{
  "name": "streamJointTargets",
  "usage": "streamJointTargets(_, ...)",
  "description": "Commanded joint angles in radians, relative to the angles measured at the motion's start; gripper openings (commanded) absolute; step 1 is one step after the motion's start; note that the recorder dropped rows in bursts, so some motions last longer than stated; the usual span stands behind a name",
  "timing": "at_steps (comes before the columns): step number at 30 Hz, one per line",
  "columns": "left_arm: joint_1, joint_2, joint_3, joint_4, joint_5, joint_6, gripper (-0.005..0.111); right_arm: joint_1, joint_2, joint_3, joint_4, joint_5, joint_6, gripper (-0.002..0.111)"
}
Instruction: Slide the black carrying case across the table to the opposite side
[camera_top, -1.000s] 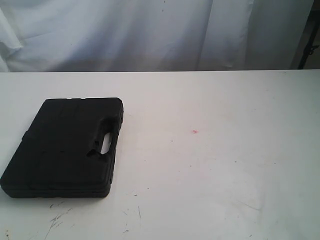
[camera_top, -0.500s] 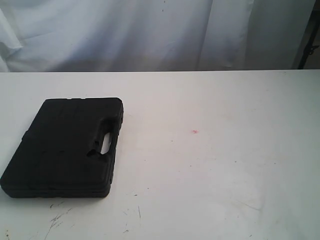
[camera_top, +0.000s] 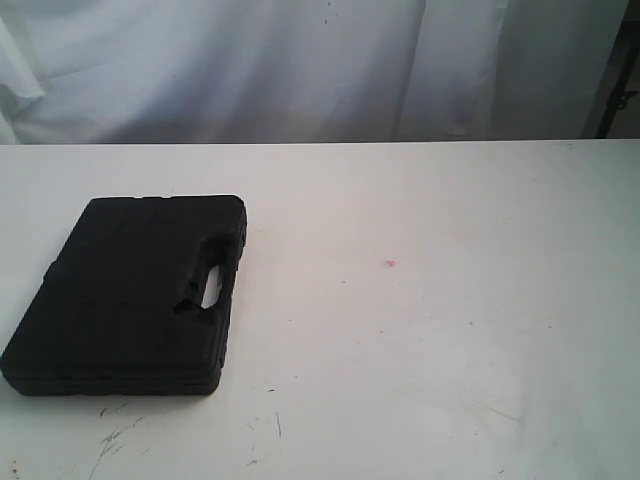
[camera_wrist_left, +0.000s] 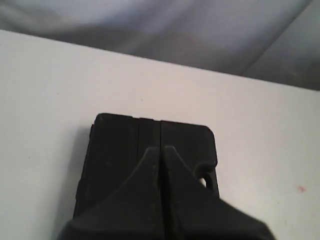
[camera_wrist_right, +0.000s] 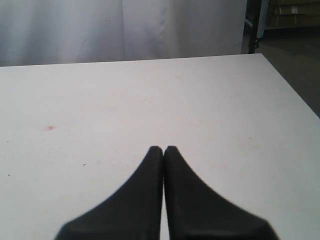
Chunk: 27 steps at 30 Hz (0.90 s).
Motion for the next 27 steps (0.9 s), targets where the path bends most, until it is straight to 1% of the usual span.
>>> streamJointTargets(1, -0.029, 0.118, -0.091, -0.006, 0.112, 0.016, 0.000, -0.006, -0.003, 0.003, -0.018, -0.004, 0.003, 0.000)
streamJointTargets(7, -0.141, 0.265, -0.161, 0.003, 0.143, 0.016, 0.000, -0.006, -0.003, 0.003, -0.018, -0.004, 0.003, 0.000)
streamJointTargets(10, -0.196, 0.342, -0.218, 0.003, 0.183, 0.009, 0.000, -0.006, -0.003, 0.003, -0.018, -0.004, 0.003, 0.000)
streamJointTargets(14, -0.251, 0.449, -0.293, 0.003, 0.220, -0.016, 0.000, -0.006, -0.003, 0.003, -0.018, -0.004, 0.003, 0.000)
streamJointTargets(20, -0.319, 0.575, -0.387, 0.011, 0.247, -0.093, 0.000, -0.006, -0.003, 0.003, -0.018, -0.004, 0.003, 0.000)
streamJointTargets(24, -0.354, 0.659, -0.442, 0.041, 0.294, -0.157, 0.000, -0.006, -0.003, 0.003, -0.018, -0.004, 0.003, 0.000)
streamJointTargets(27, -0.373, 0.715, -0.478, 0.086, 0.326, -0.180, 0.004, -0.006, -0.003, 0.003, -0.018, -0.004, 0.003, 0.000)
